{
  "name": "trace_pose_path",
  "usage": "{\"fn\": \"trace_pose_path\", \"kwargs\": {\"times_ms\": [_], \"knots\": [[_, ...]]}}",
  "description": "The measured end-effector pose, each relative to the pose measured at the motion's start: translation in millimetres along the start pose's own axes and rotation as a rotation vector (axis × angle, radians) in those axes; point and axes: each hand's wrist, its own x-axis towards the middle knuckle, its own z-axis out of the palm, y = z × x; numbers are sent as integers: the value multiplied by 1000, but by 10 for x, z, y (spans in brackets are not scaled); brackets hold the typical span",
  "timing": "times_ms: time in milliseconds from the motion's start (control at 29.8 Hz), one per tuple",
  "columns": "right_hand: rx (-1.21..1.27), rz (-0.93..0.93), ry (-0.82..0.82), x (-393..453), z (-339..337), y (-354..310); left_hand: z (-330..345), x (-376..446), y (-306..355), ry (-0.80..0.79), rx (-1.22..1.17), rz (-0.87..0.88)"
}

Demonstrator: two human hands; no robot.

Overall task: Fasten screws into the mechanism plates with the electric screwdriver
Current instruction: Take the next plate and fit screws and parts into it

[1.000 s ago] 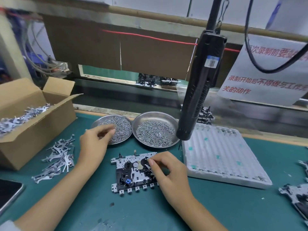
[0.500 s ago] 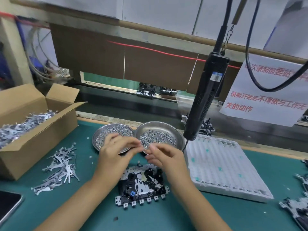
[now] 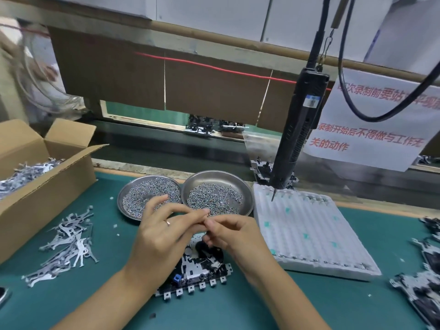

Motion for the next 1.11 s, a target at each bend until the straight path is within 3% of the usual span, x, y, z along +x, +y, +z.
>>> {"fn": "trace_pose_path", "kwargs": {"times_ms": [201,537,772,1107], "knots": [[-138,-131,58,-9,18,12,-8,8,-14,14,63,25],[-349,-237,128,-26,52,44,-71,36,11,-137,87,104],[-524,-380,158,-53,121,117,-88,59,44,-148,84,121],[-724,-452,130,-35,116,150,-82,103,151,-103,-219,-193]]}}
